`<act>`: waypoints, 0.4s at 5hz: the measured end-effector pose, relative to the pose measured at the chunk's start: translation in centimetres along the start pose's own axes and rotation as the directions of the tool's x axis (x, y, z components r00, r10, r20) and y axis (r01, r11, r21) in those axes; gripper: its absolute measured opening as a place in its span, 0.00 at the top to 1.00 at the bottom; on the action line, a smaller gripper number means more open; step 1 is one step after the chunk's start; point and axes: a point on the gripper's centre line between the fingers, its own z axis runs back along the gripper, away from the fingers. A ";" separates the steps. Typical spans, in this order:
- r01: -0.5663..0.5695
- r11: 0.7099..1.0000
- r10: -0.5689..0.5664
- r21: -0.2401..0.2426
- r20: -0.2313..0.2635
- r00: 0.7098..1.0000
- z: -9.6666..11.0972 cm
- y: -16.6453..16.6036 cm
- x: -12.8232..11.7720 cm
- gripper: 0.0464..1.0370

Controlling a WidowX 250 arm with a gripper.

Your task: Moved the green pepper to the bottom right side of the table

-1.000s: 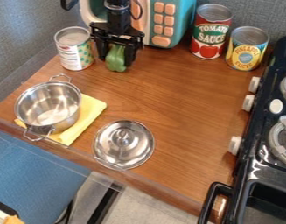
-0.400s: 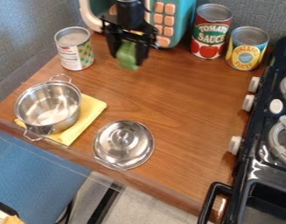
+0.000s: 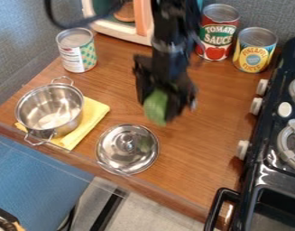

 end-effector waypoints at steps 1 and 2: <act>0.078 0.997 -0.078 0.007 -0.013 0.997 -0.6 -2.8 -1.8 0.25; 0.121 0.993 -0.120 0.007 -0.009 0.993 -0.9 -4.5 -2.1 0.25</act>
